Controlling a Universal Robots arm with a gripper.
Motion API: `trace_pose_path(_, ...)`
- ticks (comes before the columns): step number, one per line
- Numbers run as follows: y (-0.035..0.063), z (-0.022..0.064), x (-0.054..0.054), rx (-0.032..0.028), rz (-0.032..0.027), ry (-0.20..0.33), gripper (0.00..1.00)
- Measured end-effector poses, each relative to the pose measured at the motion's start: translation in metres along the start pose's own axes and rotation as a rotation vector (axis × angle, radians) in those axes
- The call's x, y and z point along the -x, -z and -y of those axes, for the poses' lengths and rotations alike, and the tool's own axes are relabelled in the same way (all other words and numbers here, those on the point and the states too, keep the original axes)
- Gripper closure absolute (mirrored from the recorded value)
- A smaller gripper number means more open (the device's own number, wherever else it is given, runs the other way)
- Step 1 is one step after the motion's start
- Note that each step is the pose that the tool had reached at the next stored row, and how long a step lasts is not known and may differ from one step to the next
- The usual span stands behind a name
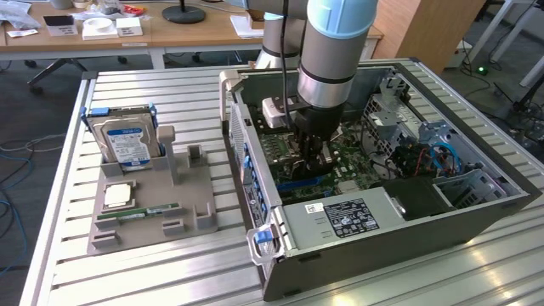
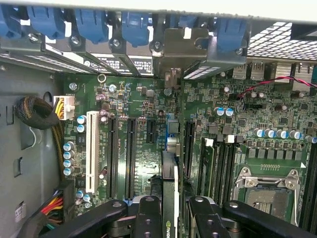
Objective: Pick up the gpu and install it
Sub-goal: 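Insert the gpu into the slot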
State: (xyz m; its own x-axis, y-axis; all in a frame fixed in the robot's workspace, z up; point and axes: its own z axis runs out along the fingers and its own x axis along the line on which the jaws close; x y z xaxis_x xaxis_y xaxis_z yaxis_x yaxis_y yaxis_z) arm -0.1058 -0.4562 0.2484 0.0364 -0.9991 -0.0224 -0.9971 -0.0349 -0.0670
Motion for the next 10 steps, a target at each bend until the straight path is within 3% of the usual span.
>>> trace_pose_path(10, 0.0000, 0.0000, 0.0000, -0.0001, -0.0003, -0.005, 0.74)
